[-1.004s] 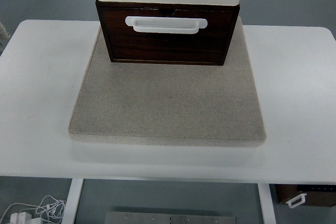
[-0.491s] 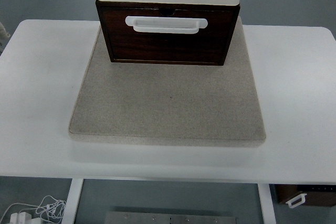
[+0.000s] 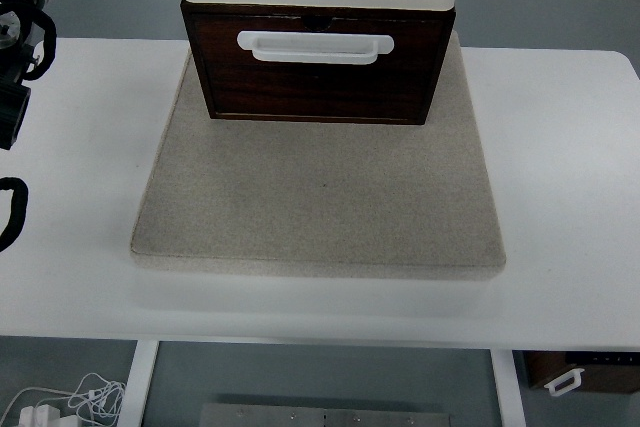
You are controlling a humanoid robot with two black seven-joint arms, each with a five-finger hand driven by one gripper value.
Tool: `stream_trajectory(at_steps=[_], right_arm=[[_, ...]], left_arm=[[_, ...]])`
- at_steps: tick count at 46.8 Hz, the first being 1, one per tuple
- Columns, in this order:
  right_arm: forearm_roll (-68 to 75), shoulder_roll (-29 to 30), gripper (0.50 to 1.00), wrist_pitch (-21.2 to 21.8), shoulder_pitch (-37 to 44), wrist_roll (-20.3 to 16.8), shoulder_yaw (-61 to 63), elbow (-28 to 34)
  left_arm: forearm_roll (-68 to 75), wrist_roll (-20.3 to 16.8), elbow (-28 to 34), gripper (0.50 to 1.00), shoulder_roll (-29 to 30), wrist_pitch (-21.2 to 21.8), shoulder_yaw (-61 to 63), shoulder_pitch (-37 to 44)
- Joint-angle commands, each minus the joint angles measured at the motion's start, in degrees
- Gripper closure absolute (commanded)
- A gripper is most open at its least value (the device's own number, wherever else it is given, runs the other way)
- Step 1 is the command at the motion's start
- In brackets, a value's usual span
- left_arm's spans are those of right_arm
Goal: Close drawer under combined cabinet
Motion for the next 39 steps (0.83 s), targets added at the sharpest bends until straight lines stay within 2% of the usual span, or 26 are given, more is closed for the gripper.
stream_trajectory(at_steps=[1, 8, 20, 39], right_arm=[[0.00, 0.00, 0.548, -0.35, -0.02, -0.01, 0.04, 0.00], [0.00, 0.00, 0.548, -0.44, -0.02, -0.01, -0.05, 0.00], [0.00, 0.00, 0.548, -0.52, -0.02, -0.01, 0.04, 0.00], [0.08, 0.00, 0.548, -0.44, -0.02, -0.01, -0.05, 0.00]], left_arm=[[-3.05, -0.09, 0.05, 0.501, -1.70, 0.15, -0.01, 1.65], [-5.17, -1.59, -0.04, 0.501, -3.19, -0.11, -0.01, 2.62], [-6.93, -1.59, -0.04, 0.501, -5.39, -2.74, -0.36, 4.38], [-6.93, -2.47, -0.04, 0.501, -7.15, -2.31, -0.01, 4.47]])
